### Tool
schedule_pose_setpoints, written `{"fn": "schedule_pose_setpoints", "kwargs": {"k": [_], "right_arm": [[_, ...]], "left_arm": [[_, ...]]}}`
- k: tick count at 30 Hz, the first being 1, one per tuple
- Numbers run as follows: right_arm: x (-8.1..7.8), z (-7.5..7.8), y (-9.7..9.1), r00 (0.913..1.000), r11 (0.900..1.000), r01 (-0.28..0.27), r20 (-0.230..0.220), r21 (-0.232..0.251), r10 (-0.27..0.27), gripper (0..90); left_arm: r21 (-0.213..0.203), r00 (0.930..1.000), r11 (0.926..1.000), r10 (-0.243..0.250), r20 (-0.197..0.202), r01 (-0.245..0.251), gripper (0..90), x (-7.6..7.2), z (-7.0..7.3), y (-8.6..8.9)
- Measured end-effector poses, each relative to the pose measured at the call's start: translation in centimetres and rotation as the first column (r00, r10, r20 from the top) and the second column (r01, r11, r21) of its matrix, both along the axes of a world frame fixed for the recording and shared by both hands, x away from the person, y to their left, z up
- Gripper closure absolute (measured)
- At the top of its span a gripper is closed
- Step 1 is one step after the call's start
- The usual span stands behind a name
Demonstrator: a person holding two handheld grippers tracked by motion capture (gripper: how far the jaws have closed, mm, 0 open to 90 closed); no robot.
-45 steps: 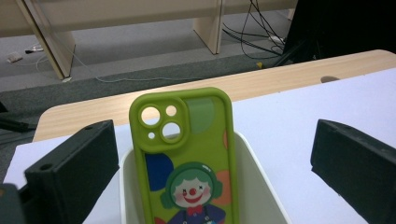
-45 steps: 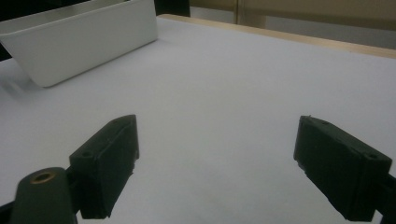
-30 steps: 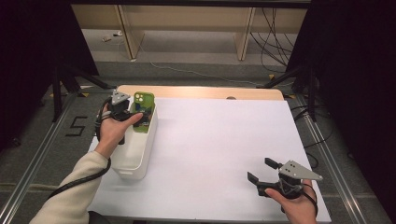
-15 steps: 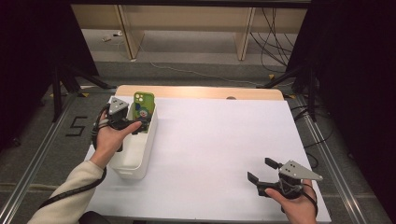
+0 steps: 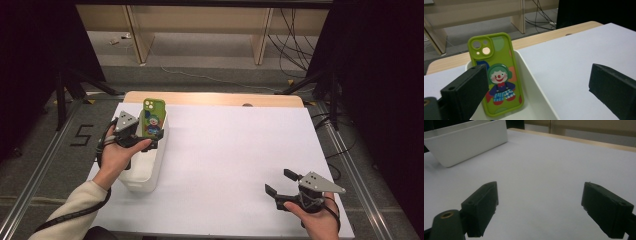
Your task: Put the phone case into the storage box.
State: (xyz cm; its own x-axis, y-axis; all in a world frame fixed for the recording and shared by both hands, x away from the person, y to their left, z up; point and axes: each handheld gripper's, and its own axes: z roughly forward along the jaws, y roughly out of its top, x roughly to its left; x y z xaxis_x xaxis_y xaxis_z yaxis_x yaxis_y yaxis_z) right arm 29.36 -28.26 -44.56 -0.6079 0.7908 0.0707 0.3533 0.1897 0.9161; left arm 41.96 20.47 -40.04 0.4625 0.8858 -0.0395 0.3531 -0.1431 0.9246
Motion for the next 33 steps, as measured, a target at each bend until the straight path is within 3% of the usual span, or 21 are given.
{"fn": "schedule_pose_setpoints", "kwargs": {"k": [25, 33], "right_arm": [[0.0, 0.1, 0.0, 1.0000, 1.0000, 0.003, 0.009, 0.005, -0.003, 15.2], [0.0, 0.1, 0.0, 1.0000, 1.0000, 0.002, 0.009, 0.003, -0.002, 15.2]], "left_arm": [[-0.004, 0.9956, 0.9966, -0.082, 0.045, 0.082, 3.2, -3.1, 0.0, -1.0], [0.012, 0.9942, 0.9953, -0.097, 0.046, 0.096, 3.2, -3.9, -0.3, -1.0]]}}
